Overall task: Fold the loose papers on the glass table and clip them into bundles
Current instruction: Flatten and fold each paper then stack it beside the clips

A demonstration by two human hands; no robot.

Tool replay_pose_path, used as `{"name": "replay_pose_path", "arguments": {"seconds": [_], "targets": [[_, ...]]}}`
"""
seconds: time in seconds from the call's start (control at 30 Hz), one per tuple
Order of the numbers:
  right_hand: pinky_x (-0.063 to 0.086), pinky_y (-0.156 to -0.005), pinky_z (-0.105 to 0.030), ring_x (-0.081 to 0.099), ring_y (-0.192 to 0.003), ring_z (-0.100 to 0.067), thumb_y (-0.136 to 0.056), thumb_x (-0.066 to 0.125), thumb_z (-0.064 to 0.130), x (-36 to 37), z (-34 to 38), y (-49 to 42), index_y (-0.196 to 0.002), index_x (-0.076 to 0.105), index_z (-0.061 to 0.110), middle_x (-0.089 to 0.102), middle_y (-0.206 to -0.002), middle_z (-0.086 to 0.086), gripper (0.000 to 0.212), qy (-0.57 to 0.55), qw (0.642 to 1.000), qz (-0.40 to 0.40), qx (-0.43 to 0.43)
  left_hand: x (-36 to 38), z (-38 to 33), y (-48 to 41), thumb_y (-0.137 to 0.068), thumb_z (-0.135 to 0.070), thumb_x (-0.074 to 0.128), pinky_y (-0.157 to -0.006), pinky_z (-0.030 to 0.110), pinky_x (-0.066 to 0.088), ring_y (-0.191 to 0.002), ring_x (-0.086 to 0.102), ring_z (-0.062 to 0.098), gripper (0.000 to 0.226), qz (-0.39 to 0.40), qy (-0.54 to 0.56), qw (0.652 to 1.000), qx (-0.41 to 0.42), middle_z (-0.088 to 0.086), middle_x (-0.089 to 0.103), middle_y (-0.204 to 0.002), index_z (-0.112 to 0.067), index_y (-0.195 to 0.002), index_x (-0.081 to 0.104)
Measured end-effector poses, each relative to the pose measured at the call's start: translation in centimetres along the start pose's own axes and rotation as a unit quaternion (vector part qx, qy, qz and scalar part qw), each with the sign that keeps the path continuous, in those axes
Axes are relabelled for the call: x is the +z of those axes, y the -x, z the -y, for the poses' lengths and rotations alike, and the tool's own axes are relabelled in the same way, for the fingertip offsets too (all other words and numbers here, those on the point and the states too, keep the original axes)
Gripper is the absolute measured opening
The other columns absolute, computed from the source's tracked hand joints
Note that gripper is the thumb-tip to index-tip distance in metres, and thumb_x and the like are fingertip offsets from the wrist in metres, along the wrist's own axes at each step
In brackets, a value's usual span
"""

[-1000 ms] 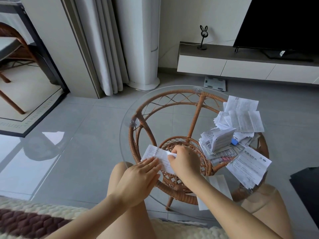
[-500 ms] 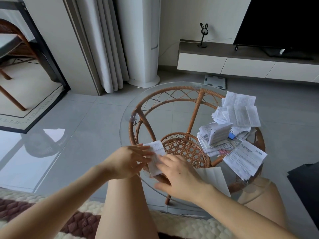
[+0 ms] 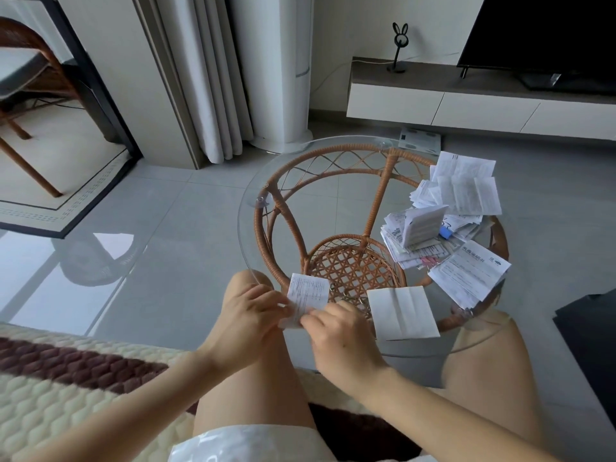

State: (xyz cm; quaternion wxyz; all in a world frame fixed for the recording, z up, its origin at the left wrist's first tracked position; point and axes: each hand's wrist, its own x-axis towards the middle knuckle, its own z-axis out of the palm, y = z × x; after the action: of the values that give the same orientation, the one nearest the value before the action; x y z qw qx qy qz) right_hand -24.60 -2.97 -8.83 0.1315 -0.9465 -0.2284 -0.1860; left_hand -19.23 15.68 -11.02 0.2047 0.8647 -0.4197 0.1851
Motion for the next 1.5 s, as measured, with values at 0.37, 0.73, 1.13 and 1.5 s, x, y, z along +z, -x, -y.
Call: {"name": "replay_pose_path", "arguments": {"seconds": [0.37,0.73,1.13,1.5], "targets": [[0.038,-0.054,-0.019,0.052,-0.066,-0.014,-0.089,0.06,0.031,-0.5,-2.0,-3.5,-0.085,0.063,0.013,0.062,-0.074,-0.001,0.018,-0.11,0.945,0.047,0.306,1.3,-1.4,-1.9,-0.082,-0.041,0.064,-0.066,0.042,0.051,-0.08,0.057,0.02,0.024,-0.054,0.066,0.944,-0.319,-0.007,0.063,-0.076,-0.021,-0.069,0.069],[0.044,-0.077,-0.025,0.055,-0.104,-0.018,-0.087,0.063,0.038,-1.5,-2.5,-5.5,-0.12,0.056,0.017,0.055,-0.12,-0.001,0.04,-0.056,0.945,0.146,0.289,1.5,-1.6,-2.4,-0.072,-0.029,0.079,-0.066,0.034,0.048,-0.08,0.052,0.014,0.026,-0.034,0.07,0.926,-0.369,-0.017,0.054,-0.073,-0.037,-0.078,0.054],[0.055,-0.079,-0.03,0.062,-0.099,-0.021,-0.086,0.064,0.009,-1.9,-2.5,-6.2,-0.116,0.059,0.011,0.065,-0.11,-0.005,0.031,-0.145,0.917,0.171,0.329,0.1,-0.8,-5.5,-0.078,-0.039,0.072,-0.07,0.024,0.038,-0.089,0.055,0.014,0.032,0.078,0.043,0.912,-0.401,-0.014,0.058,-0.087,-0.029,-0.105,0.058],[0.034,-0.052,-0.026,0.052,-0.065,-0.019,-0.084,0.061,0.018,-12.4,-13.4,1.0,-0.066,0.059,0.019,0.057,-0.066,0.0,0.018,-0.112,0.898,-0.002,0.426,2.6,-7.1,-16.3,-0.089,-0.037,0.062,-0.087,0.034,0.048,-0.103,0.056,0.021,0.037,0.011,0.139,0.938,-0.319,0.002,0.061,-0.112,-0.017,-0.119,0.059]]}}
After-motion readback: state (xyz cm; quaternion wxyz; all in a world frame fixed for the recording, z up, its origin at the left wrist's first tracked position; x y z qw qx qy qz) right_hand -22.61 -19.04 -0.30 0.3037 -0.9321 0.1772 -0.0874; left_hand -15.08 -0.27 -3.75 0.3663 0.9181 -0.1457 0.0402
